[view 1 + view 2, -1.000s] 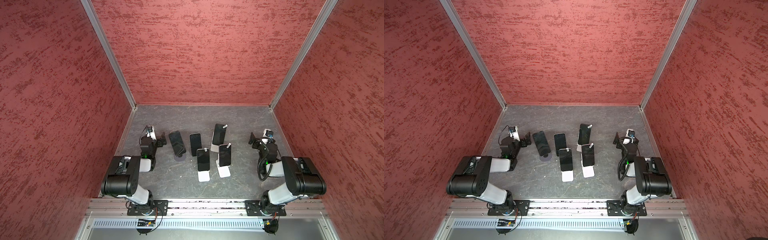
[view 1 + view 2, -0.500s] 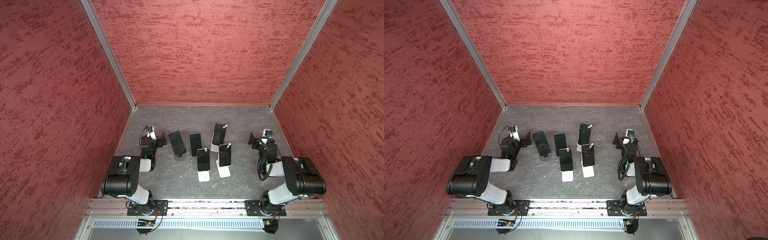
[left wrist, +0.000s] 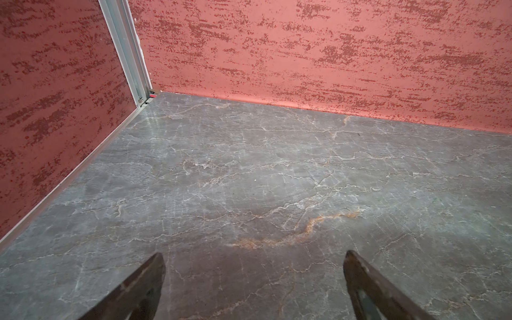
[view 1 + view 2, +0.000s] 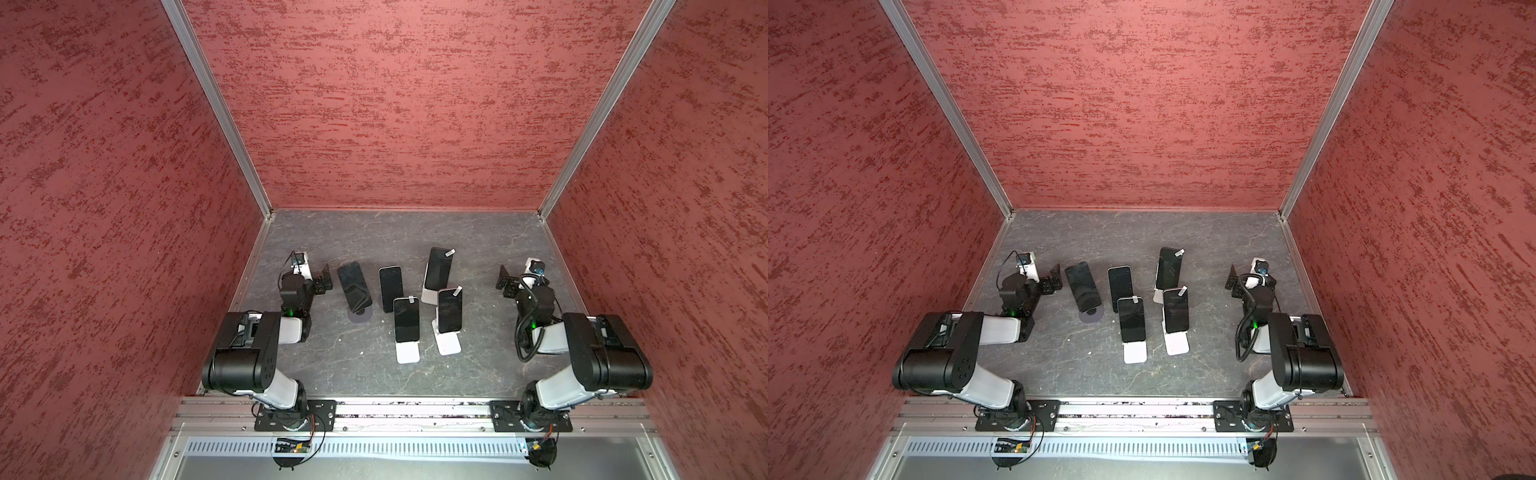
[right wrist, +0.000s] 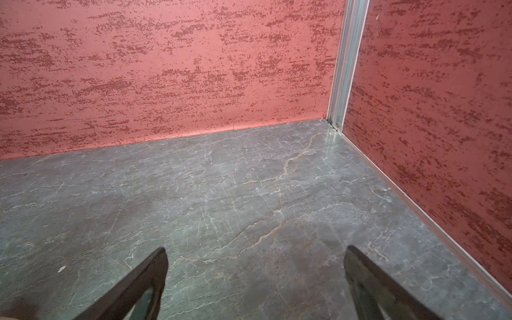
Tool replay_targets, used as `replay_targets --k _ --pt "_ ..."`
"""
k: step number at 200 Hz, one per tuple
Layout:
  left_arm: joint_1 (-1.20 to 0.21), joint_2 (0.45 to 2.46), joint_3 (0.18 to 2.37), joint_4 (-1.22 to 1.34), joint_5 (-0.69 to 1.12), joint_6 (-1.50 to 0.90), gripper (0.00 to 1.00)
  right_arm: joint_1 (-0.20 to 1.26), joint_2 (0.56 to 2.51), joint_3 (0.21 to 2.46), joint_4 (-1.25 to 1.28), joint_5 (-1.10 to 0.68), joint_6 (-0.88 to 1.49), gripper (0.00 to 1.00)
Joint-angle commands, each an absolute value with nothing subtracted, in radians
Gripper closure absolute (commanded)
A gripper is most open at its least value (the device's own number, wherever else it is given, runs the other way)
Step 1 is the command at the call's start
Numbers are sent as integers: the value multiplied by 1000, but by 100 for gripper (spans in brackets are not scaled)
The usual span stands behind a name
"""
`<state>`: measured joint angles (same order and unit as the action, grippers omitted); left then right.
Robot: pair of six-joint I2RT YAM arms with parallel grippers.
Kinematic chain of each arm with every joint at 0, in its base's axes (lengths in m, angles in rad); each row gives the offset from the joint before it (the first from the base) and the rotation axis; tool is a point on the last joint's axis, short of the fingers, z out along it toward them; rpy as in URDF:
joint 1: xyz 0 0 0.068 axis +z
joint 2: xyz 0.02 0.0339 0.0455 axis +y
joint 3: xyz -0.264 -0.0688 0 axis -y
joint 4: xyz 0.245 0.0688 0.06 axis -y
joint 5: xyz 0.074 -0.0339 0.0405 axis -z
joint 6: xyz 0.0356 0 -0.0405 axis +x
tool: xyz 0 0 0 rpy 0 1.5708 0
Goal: Remove the phone from the phone stand
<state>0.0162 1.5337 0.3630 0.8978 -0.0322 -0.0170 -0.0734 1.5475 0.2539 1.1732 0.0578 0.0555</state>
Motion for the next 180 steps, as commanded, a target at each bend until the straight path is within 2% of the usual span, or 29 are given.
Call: replay_targets --k 1,20,46,65,100,123,156,180 --pt "12 1525 343 956 -65 -10 0 -71 1523 207 1277 115 76 1" --pt "12 1467 322 945 -85 -17 1 -71 1477 185 1273 150 85 1" --pt "3 1323 376 693 -185 -26 1 -71 1403 165 1247 199 101 1" --pt "6 1247 389 601 -211 -46 1 -72 1359 148 1236 226 113 1" --pt "0 1165 480 295 -317 -207 1 -71 1261 161 1098 260 133 1" --pt "-110 1095 538 128 -522 -256 1 -71 1219 168 1037 261 151 1" --pt "-238 998 624 -143 -625 -368 0 -69 1151 272 762 252 208 1" --pt "-325 952 670 -266 -612 -373 1 -69 1118 392 488 281 275 1"
